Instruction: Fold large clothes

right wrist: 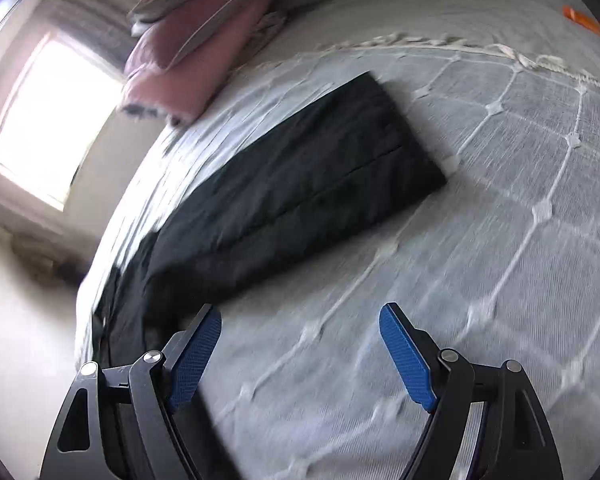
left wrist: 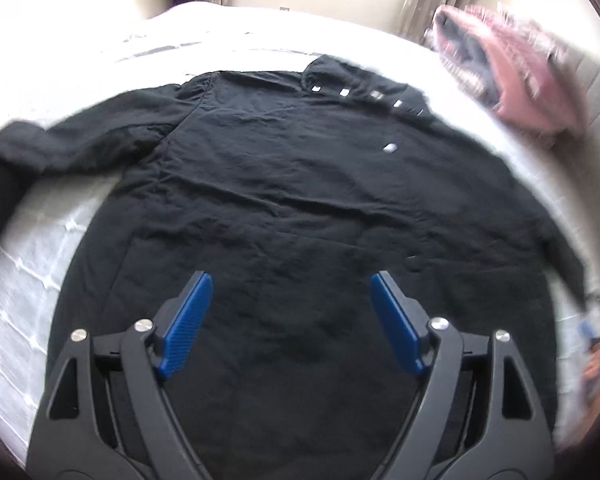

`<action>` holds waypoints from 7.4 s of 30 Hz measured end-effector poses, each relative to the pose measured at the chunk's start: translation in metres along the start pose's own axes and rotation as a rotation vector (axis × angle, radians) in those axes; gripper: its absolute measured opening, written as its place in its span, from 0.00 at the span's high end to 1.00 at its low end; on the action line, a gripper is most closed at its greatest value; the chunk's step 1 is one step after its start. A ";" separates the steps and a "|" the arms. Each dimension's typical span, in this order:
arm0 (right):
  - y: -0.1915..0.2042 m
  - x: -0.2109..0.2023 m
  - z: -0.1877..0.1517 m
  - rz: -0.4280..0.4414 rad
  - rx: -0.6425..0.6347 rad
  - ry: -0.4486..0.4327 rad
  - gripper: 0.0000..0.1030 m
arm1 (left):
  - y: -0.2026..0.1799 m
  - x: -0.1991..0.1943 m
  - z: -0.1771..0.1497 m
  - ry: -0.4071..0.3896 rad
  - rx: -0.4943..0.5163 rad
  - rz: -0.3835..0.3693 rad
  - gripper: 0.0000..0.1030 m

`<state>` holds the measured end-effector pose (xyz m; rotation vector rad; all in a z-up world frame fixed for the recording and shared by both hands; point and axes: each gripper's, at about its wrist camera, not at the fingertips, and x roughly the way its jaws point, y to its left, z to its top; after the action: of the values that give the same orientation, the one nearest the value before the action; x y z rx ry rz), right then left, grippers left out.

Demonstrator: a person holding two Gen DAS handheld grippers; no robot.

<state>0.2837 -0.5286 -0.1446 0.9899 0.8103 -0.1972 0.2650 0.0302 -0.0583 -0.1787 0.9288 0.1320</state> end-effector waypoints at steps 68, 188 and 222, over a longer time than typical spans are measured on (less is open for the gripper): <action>0.442 0.162 -0.301 0.050 -1.094 0.169 0.34 | 0.147 0.027 0.014 0.062 -0.383 -0.006 0.20; 0.207 0.016 -0.190 0.101 -0.298 0.276 0.24 | -0.145 0.136 0.137 0.004 0.196 0.060 0.89; 0.221 -0.160 -0.259 0.321 -0.665 -0.207 0.00 | 0.262 -0.148 -0.110 -0.108 -0.020 -0.007 0.03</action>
<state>0.1477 -0.2285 0.0376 0.4458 0.4633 0.2365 0.0418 0.2576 -0.0284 -0.1913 0.8199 0.1431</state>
